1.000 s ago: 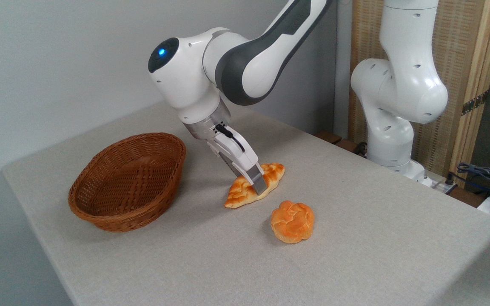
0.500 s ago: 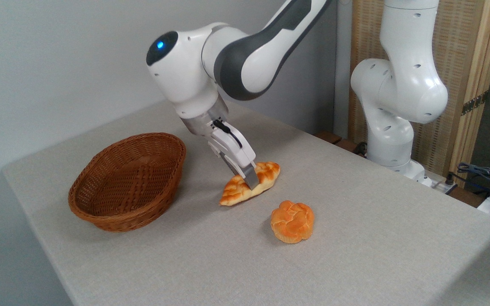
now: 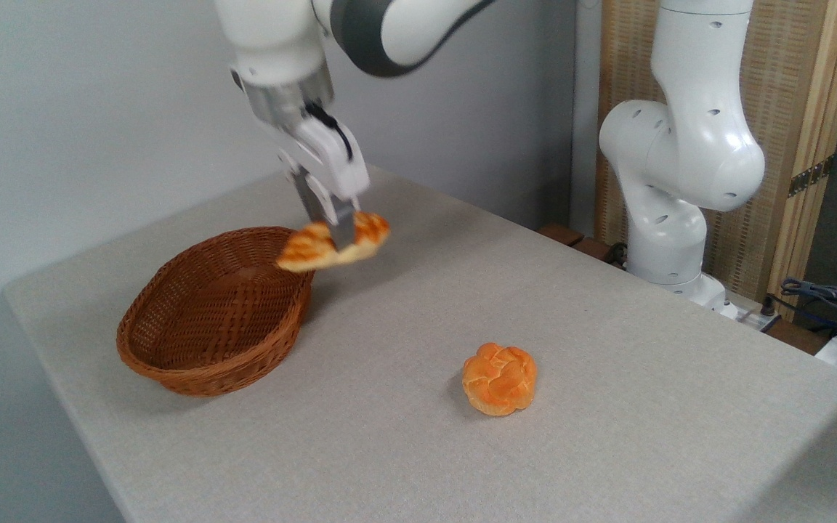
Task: Put bread into the basket
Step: 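Lift the braided roll and carry it over the wicker basket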
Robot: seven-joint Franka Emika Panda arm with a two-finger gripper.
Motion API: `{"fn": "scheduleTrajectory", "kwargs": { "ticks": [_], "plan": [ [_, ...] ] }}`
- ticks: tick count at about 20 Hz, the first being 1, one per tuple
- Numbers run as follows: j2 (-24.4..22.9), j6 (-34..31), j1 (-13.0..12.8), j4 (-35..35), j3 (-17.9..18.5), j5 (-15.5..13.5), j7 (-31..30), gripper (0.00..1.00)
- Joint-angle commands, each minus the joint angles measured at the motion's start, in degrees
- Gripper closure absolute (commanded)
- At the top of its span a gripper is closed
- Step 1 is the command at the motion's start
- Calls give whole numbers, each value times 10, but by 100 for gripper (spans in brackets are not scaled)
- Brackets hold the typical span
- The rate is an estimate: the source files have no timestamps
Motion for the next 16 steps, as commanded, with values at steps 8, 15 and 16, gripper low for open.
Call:
{"fn": "scheduleTrajectory", "kwargs": {
  "ticks": [8, 15, 16],
  "plan": [
    [116, 210, -2, 61, -84, -42, -236, 12],
    [150, 257, -9, 61, -93, -36, -254, 0],
    [152, 258, -9, 61, -93, -35, -254, 0]
  ]
}}
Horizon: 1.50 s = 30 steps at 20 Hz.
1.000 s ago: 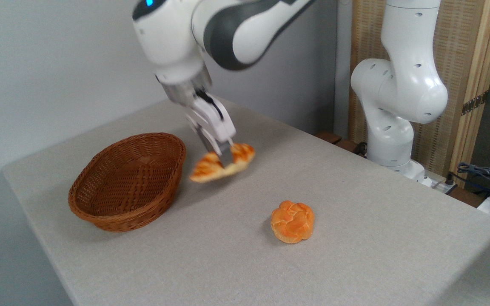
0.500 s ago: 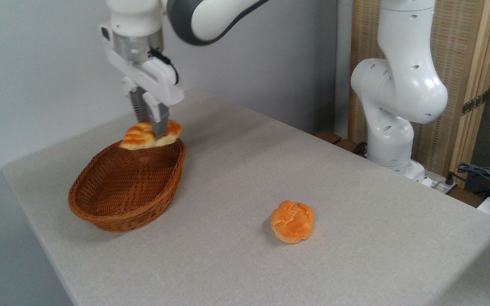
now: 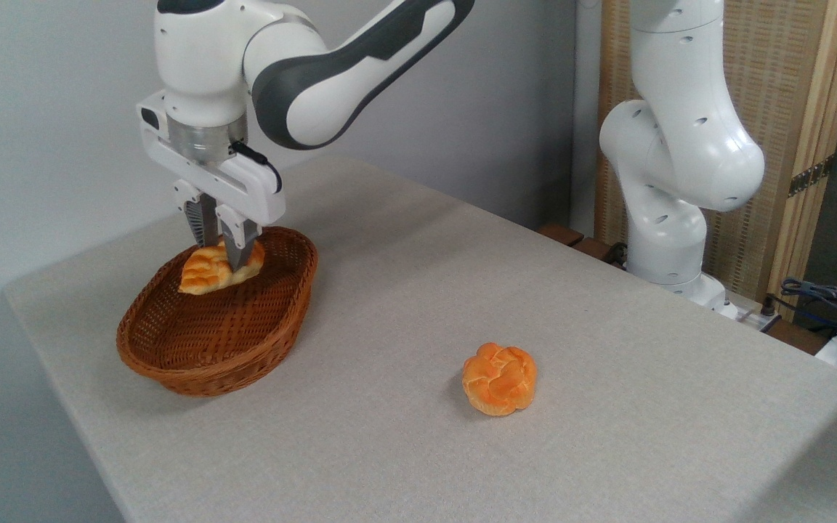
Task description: Put bread into the basket
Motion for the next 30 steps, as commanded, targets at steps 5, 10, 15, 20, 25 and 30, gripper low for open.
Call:
{"fn": "scheduleTrajectory", "kwargs": {
  "ticks": [5, 10, 15, 20, 25, 30],
  "plan": [
    [7, 11, -4, 12, 2, 2, -4, 0],
    [-9, 7, -1, 13, 11, 6, -4, 0],
    [-67, -39, 5, 13, 49, 111, -1, 0],
    [-90, -138, 6, 13, 97, 166, 113, 0],
    [-101, -203, 6, 12, 150, 165, 306, 0],
    [-100, -222, 17, 12, 156, 164, 330, 0]
  ]
}}
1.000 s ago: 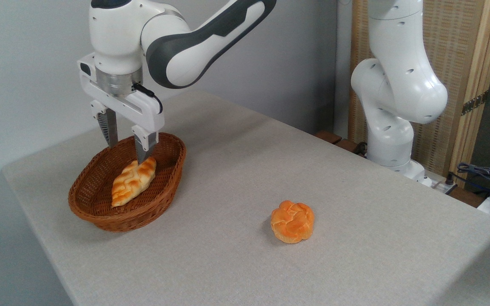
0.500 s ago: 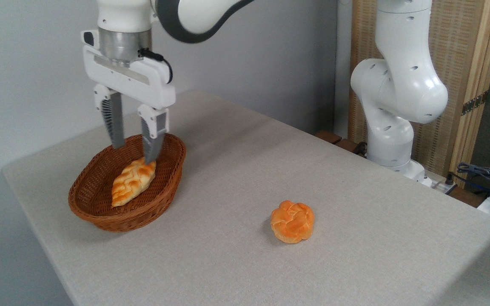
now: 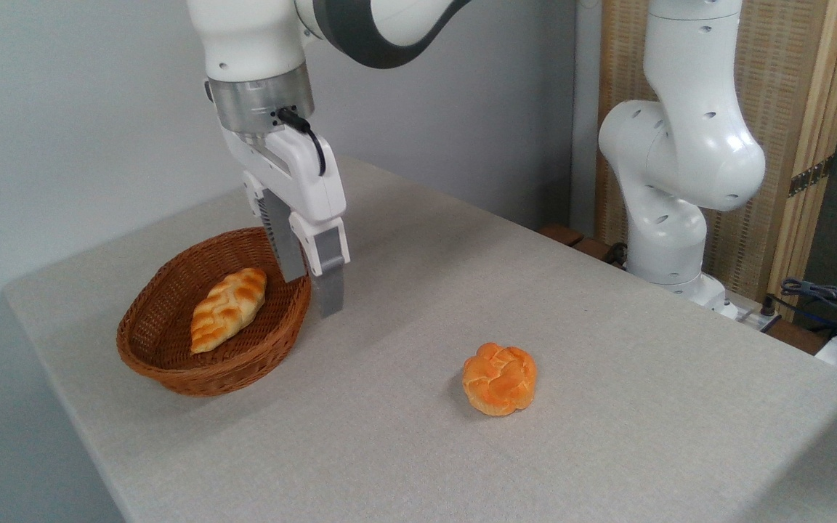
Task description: Put bread into the basket
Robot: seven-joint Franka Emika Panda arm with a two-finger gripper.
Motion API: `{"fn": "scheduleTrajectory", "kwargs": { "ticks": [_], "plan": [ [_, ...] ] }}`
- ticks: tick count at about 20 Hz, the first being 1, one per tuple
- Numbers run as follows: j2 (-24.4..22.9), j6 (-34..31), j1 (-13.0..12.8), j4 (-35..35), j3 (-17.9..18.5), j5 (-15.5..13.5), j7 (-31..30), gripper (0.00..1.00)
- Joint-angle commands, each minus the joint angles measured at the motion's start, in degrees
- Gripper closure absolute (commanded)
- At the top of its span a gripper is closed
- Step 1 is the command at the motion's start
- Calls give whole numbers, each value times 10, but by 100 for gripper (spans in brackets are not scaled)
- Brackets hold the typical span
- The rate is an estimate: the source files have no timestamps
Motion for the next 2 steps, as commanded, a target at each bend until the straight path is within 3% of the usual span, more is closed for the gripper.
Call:
{"fn": "scheduleTrajectory", "kwargs": {
  "ticks": [1, 2],
  "plan": [
    [-9, -14, 2, -5, 4, 5, 6, 0],
    [-9, -15, 2, -5, 5, 5, 5, 0]
  ]
}}
